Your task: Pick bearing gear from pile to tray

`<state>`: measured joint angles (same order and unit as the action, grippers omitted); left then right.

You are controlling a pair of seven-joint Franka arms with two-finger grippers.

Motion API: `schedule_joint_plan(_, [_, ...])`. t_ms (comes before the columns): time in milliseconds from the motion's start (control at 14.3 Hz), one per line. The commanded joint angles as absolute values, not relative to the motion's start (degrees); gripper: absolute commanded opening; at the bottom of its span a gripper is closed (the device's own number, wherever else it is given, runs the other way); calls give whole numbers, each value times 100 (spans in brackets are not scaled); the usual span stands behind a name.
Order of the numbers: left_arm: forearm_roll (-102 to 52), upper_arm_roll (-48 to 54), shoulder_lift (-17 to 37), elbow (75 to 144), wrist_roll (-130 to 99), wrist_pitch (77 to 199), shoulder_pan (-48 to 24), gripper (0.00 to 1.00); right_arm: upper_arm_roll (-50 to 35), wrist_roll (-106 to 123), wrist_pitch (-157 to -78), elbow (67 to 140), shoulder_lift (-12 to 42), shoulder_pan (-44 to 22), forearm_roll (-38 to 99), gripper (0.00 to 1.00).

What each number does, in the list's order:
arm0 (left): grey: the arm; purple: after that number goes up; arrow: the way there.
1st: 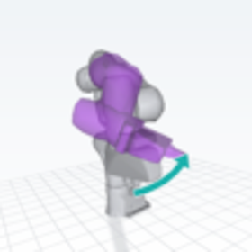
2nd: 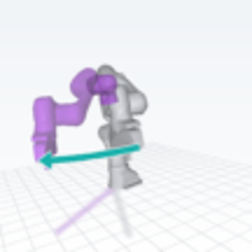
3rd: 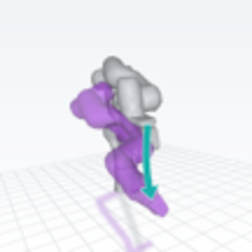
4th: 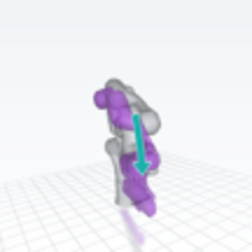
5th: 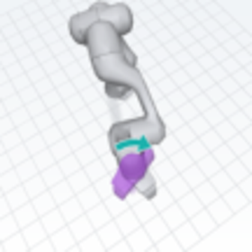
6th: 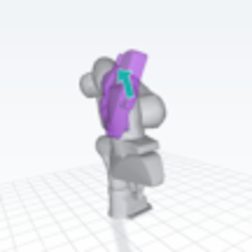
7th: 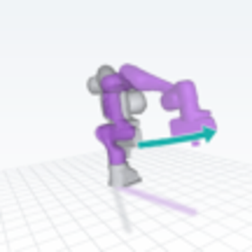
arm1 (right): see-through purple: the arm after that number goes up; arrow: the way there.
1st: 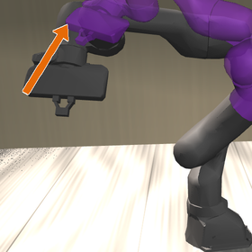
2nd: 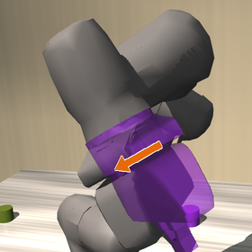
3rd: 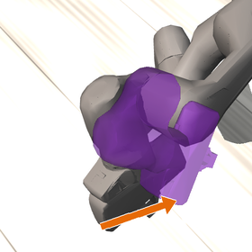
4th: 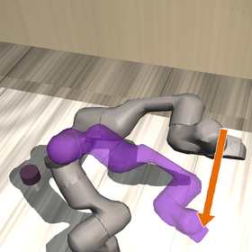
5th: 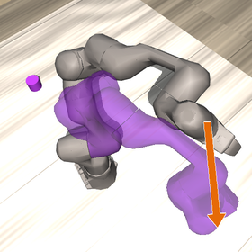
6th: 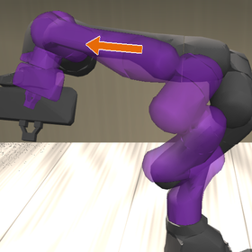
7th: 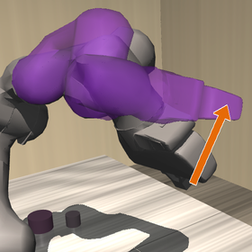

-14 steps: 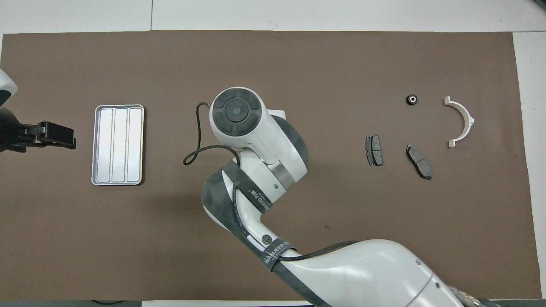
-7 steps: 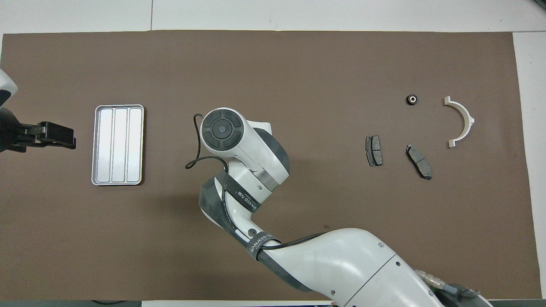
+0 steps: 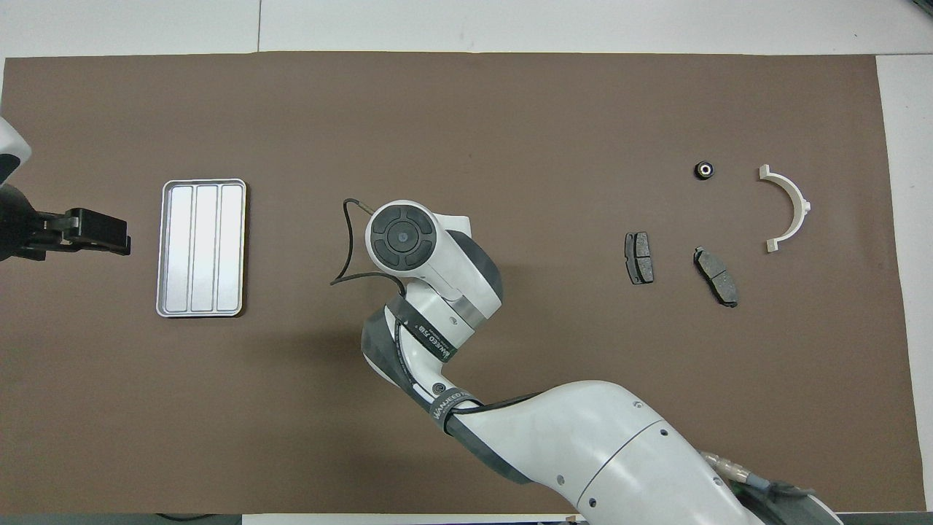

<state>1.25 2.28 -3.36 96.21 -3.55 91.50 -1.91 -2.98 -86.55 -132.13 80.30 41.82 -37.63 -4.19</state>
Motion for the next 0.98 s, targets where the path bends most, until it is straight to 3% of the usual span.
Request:
schedule_joint_plan(0, [62,176,-457,9738,-360,9324,-255,100,-325,-8736,-13219,8236,4017,-3700,-527,57])
schedule_joint_plan(70, [70,176,-474,9764,-334,9325,-255,100,-316,-8736,-13001,8174,4008,-3709,-519,84])
schedule_joint_plan(140, [70,176,-475,9747,-404,9325,-255,100,-299,-8728,-12660,8043,4017,-3700,-519,100])
schedule_joint_plan(420, [18,289,-448,9563,-963,9264,-482,100,-334,-8352,-11147,7033,3842,-3087,-458,100])
schedule_joint_plan(701, [-9,677,-369,9554,-3005,9606,-1378,100,-352,-5783,-10224,7022,3183,-1928,-194,100])
schedule_joint_plan(911, [-9,677,348,9536,-3505,10000,-2020,100,-334,-3890,-9949,7092,3059,-1057,-254,100])
